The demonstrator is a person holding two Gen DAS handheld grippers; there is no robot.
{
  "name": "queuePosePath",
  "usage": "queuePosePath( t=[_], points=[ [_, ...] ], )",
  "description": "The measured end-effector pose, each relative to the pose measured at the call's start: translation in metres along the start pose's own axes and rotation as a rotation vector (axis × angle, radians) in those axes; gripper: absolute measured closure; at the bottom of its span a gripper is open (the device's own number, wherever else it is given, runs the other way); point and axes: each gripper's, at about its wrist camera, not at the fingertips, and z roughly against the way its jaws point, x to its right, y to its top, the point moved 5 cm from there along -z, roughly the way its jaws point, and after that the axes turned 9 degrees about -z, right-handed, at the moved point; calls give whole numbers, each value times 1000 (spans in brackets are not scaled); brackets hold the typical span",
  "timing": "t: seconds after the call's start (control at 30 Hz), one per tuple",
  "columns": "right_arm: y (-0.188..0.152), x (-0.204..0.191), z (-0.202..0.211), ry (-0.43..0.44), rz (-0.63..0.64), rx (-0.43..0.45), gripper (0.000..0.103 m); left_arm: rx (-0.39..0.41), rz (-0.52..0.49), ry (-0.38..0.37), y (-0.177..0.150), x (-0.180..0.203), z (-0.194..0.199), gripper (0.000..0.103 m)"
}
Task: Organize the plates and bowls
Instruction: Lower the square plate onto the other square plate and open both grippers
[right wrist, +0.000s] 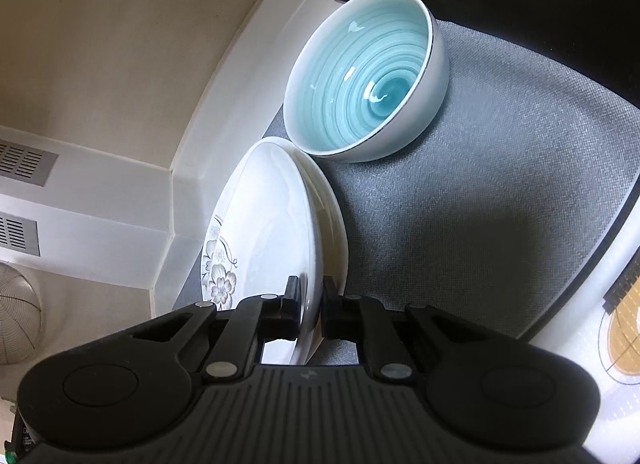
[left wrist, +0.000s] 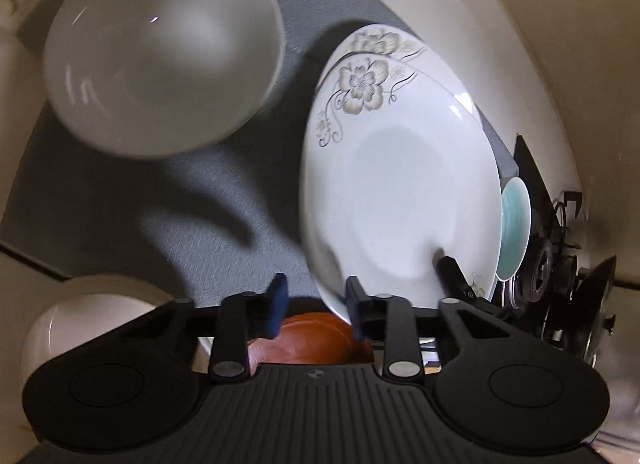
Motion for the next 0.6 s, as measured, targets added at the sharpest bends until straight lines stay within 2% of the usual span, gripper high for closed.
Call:
queuePosePath(
  t=[0.07,0.3,0.4,0.6],
  points=[
    [0,-1,0,-6,1,-10,93,-2,5,-25,3,2,-1,86],
    [-1,-4,4,3,13,-47,86,5,-36,18,9,7,-3,86],
    [-2,-9,12,-54,84,-62,83,13,-35,32,12,8,-3,88],
    [-3,-6,23,-66,92,-79,80,30,-28,45,16,1,7,91]
  ],
)
